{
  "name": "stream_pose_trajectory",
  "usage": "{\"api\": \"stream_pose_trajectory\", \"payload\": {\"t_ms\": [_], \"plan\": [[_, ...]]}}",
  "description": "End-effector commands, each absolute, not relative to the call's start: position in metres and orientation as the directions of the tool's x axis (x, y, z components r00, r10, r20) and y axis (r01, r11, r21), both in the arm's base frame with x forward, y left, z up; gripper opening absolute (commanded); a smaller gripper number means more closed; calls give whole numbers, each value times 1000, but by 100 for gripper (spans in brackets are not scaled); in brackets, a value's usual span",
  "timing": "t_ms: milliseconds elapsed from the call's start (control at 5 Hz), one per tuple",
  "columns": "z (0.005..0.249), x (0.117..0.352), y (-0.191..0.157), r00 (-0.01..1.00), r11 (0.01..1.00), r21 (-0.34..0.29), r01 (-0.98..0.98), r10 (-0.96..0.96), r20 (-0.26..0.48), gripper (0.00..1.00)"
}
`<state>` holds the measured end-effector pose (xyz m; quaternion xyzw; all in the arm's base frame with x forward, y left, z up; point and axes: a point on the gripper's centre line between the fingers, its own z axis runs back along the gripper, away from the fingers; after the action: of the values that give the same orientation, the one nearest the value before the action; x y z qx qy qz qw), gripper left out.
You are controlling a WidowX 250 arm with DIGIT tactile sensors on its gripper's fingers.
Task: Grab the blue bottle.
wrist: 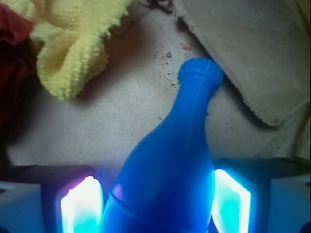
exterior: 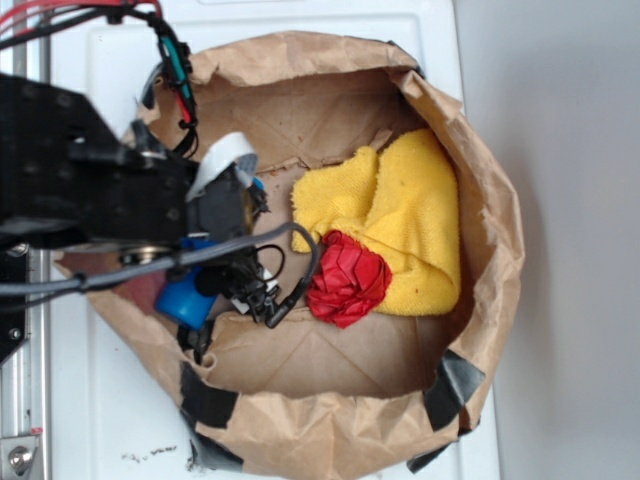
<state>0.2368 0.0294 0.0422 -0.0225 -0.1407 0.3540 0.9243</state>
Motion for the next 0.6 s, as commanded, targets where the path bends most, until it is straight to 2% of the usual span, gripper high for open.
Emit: {"api": "stream_pose_trajectory", "payload": {"t_ms": [0,400], "plan": [[117,231,25,750,770,-216,-601,636,182,0],[167,237,13,778,788,-230,-571,609,154,0]]}}
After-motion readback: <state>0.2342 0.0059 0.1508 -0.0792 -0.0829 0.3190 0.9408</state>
